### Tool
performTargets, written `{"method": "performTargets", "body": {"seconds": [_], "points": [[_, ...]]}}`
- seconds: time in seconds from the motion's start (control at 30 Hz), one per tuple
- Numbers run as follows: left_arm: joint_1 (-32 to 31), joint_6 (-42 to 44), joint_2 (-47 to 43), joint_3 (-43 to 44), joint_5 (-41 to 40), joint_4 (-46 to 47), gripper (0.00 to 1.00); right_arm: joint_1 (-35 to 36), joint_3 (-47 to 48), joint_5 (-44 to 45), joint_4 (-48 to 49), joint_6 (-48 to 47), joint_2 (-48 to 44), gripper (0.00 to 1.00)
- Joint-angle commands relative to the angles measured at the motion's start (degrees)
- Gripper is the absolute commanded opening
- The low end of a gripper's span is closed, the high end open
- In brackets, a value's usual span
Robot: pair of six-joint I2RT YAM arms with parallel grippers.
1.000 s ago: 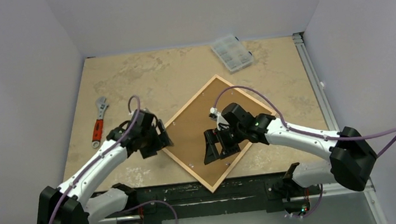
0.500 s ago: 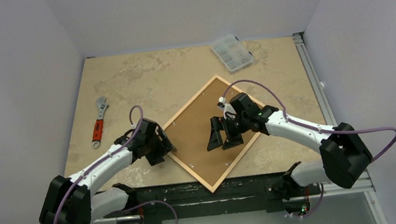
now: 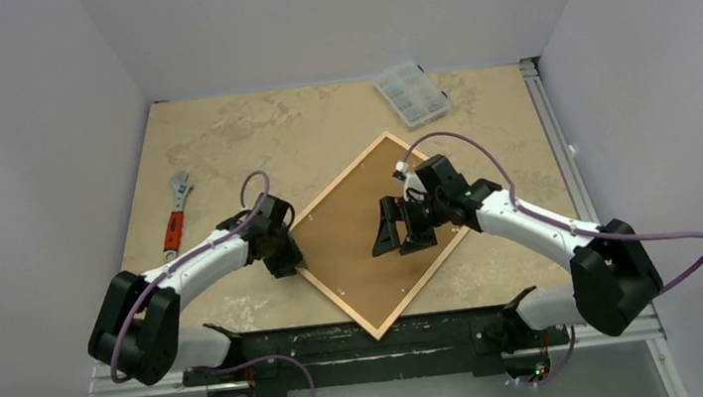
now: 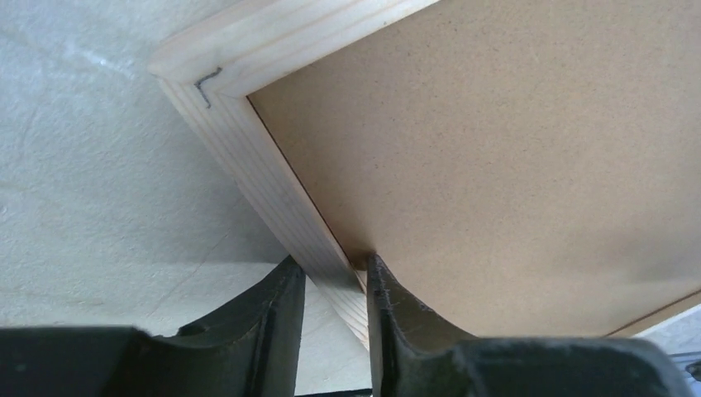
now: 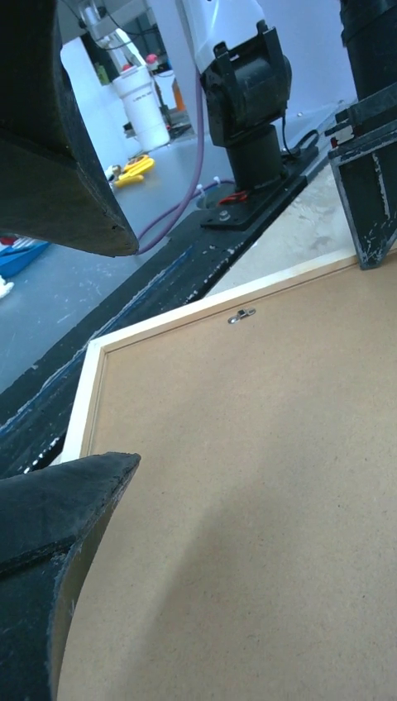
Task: Put the photo into the frame
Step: Adjust the photo frame at the center of the board.
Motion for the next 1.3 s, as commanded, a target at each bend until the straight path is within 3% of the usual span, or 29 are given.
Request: {"method": "performTargets", "body": {"seconds": [0.0, 0.13, 0.33, 0.4, 0.57, 0.67, 0.83, 0.97, 1.17, 1.27], "points": [[0.08, 6.26, 7.29, 5.90, -4.20, -2.15, 0.22, -1.57, 2.28, 3.50, -2.05, -1.05, -4.27, 0.87], [0.97, 11.76, 12.52, 11.26, -5.84, -4.70, 0.08, -3.85, 2.54, 8.94, -4.83, -2.36, -4.49, 0.87], [4.11, 21.01, 18.55, 21.96, -10.06, -9.70, 0.02, -8.50, 6.21, 32.64, -12.31, -5.70, -4.98, 0.88], [5.22, 22.69, 20.27, 24.35, -9.74, -9.09, 0.11, -11.72, 6.30, 35.35, -12.27, -6.18, -5.07, 0.89], [6.51, 25.12, 23.65, 29.57, -6.84, -9.89, 0.64, -19.01, 3.51, 40.99, -8.50, -5.66, -5.35, 0.94], [6.52, 23.79, 19.67, 26.50, -4.01, -8.22, 0.79, -24.78, 2.36, 40.86, -7.42, -6.07, -5.16, 0.96], [6.56, 18.39, 9.27, 15.85, 1.77, -4.67, 0.85, -31.72, 1.21, 36.85, -4.18, -7.23, -2.65, 0.96], [6.42, 12.77, 1.69, 5.21, 5.76, -1.33, 0.86, -32.88, 3.58, 34.47, -3.52, -7.27, 1.62, 0.95], [6.48, 7.58, -4.41, -4.51, 8.89, 3.68, 0.86, -32.88, 8.27, 29.83, -1.75, -8.65, 10.51, 0.95], [6.48, 6.10, -3.37, -5.65, 11.88, 7.39, 0.85, -32.93, 9.57, 24.56, -1.92, -9.85, 15.92, 0.91]]}}
